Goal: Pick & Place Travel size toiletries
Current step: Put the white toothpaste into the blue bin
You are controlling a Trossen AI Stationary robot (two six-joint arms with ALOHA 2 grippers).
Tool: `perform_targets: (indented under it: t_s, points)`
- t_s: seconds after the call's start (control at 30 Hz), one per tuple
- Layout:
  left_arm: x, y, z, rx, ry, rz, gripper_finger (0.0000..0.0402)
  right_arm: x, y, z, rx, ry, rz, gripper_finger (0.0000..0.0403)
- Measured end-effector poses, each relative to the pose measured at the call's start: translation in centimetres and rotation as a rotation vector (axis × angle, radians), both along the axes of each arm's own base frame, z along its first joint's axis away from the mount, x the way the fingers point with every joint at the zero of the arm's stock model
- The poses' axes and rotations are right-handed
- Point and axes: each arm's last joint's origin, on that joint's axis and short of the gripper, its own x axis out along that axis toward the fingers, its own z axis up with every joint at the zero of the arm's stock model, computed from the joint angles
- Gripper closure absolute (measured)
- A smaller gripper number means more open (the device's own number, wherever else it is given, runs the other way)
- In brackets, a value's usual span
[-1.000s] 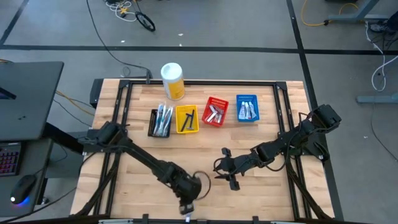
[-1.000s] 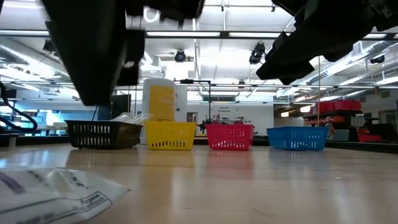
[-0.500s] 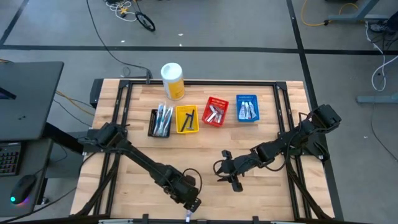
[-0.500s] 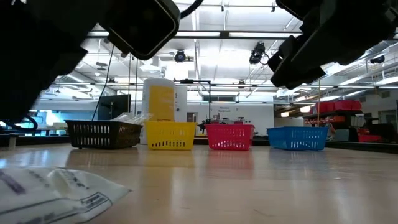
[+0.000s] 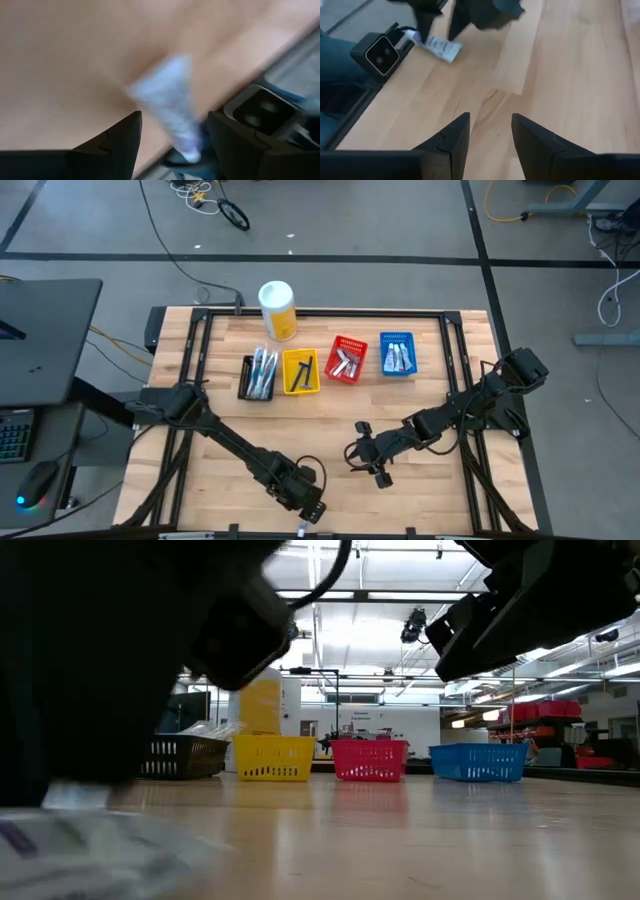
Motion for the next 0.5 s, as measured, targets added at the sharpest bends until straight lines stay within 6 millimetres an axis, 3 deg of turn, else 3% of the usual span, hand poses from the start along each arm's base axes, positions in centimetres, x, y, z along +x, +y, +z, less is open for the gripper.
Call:
perform_targets:
  t_s: [0.27, 0.5]
  points:
    - [0.7, 0.6, -1.0, -0.034, 0.032, -0.012, 0.0167, 0.2, -0.1, 0.2, -0.048, -0.048, 0.042, 0.0247]
    - [1.2, 1.8, -1.2, -0.011, 0.017, -0.061, 0.0228, 0.4, -0.5, 0.3, -0.046, -0.054, 0.027, 0.0247]
